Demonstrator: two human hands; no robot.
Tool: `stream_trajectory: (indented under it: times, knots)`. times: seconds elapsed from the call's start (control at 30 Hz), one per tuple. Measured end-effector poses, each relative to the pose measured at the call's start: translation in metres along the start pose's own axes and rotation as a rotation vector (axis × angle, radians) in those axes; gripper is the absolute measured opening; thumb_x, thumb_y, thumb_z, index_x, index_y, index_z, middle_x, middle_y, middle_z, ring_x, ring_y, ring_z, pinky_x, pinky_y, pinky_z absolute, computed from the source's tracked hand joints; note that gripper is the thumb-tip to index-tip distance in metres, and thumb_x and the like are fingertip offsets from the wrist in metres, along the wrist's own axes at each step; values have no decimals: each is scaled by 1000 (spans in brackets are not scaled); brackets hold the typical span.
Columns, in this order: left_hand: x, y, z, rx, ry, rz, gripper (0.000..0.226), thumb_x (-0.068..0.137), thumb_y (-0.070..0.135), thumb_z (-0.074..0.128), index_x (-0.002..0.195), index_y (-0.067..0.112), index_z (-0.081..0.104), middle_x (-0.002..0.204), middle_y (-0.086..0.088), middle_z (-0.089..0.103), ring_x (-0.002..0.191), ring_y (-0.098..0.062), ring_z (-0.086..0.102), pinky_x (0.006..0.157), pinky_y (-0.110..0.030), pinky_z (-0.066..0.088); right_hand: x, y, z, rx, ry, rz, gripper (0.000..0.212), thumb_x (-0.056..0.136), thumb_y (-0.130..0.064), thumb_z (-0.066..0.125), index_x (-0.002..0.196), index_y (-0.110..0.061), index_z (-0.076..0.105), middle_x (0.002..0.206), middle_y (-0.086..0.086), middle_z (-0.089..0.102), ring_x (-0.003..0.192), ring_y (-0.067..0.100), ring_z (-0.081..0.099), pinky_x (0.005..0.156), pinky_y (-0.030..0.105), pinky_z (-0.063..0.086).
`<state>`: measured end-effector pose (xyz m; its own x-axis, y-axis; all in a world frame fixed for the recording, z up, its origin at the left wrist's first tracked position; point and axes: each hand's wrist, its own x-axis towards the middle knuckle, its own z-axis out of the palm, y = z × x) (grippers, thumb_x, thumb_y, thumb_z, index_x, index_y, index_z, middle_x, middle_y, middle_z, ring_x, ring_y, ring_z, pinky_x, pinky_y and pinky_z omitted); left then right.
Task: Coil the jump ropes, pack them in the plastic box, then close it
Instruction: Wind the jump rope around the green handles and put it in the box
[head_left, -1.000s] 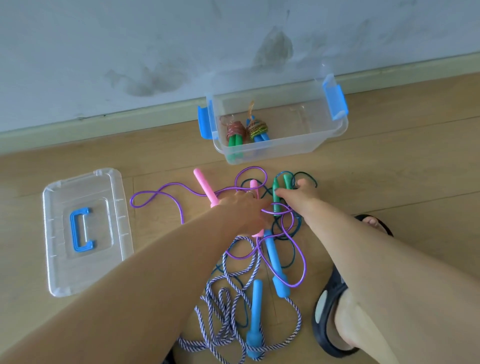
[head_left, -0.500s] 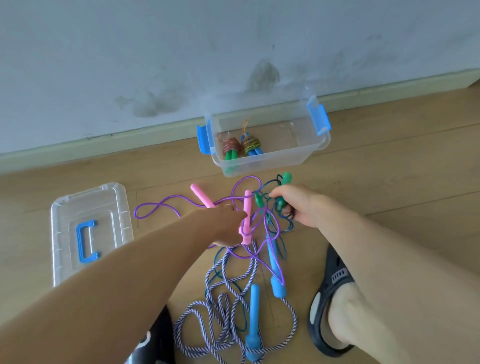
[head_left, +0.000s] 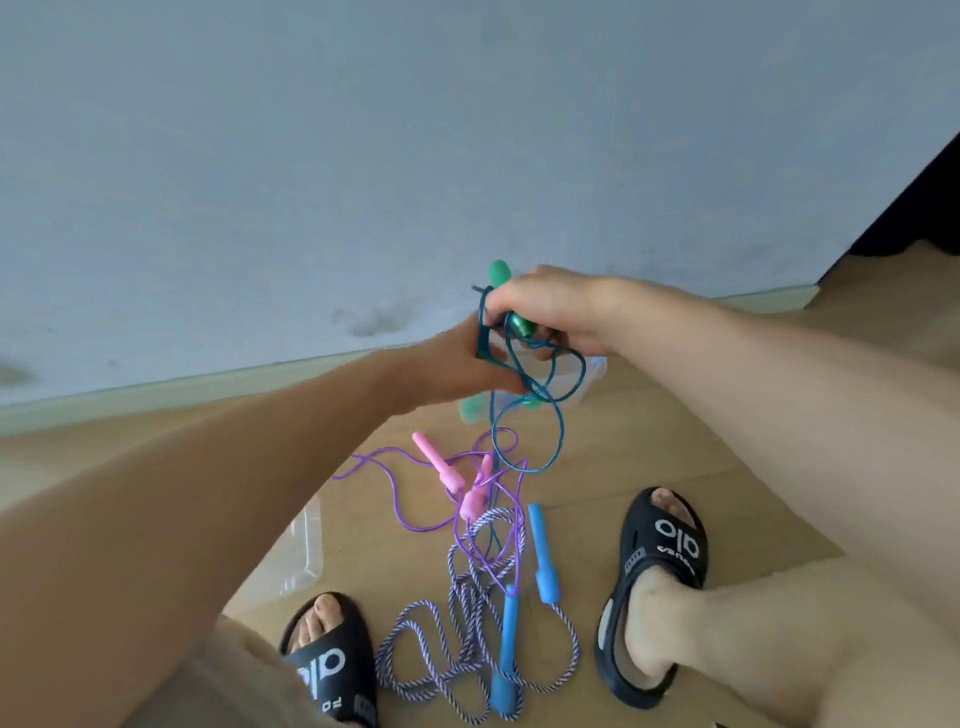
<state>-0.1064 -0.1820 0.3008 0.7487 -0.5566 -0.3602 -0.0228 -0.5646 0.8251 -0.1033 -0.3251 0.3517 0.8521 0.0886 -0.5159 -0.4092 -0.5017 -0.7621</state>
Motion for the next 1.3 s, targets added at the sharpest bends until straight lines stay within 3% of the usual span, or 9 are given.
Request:
stream_trajectory:
  times: [0.17,0.3,0.4,0.47,0.63,0.77,0.9,1.1,1.3]
  knots:
    - [-28,20,-19,-158,104,-39,30,97,26,60,115,2,64,113,-15,73,107,-31,69,96,-41,56,-28,-31,-3,144,154,-152,16,81,-22,64,87,-14,52,55,-2,35,43,13,31,45,20,33]
    - [-43,26,-27,-286,152,-15,29,103,33,47,98,8,61,90,-16,73,81,-26,72,84,-32,59,-35,-30,-4,365,157,-173,12,84,-17,64,82,-15,51,55,-2,36,40,10,29,47,24,30]
    - [-46,29,-34,-272,289,-55,37,102,37,48,70,17,49,49,5,44,44,-13,42,48,-21,46,-37,-27,-8,352,81,-132,20,88,-16,62,76,-19,46,59,-2,39,40,9,32,49,25,28]
    - [-47,32,-41,-368,378,-46,41,100,36,51,64,20,38,48,9,29,42,-11,25,40,-20,29,-37,-28,-14,338,14,-127,17,89,-21,65,82,-20,49,60,-3,41,44,9,34,52,25,27]
    - [-56,39,-64,-609,474,27,39,96,33,55,67,24,30,52,9,22,52,-14,13,49,-29,10,-28,-26,-16,163,-78,-79,20,90,-33,69,99,-16,62,75,4,55,55,13,49,51,24,38]
    - [-64,24,-75,-327,478,-29,32,95,30,60,69,21,44,58,5,28,49,-14,24,46,-24,21,-23,-25,-13,28,-107,-76,19,92,-24,68,102,-10,63,88,10,59,68,19,58,58,27,48]
    - [-68,12,-82,-284,399,-50,31,97,22,57,71,20,41,60,4,29,49,-14,23,44,-22,22,-21,-26,-12,-35,-52,-122,9,92,-10,64,99,-5,63,89,13,59,65,18,52,57,27,41]
    - [-66,5,-78,-45,345,-75,13,95,20,57,84,13,58,58,0,49,53,-15,44,60,-30,41,-22,-34,-9,146,-106,-167,2,93,-12,62,93,-11,61,82,8,68,62,14,53,53,25,40]
    - [-59,0,-77,120,321,-132,19,93,11,46,98,0,61,88,-5,75,79,-19,72,83,-34,53,-24,-40,-6,317,-150,-221,14,94,-15,58,80,-16,58,83,7,71,58,13,47,52,24,33]
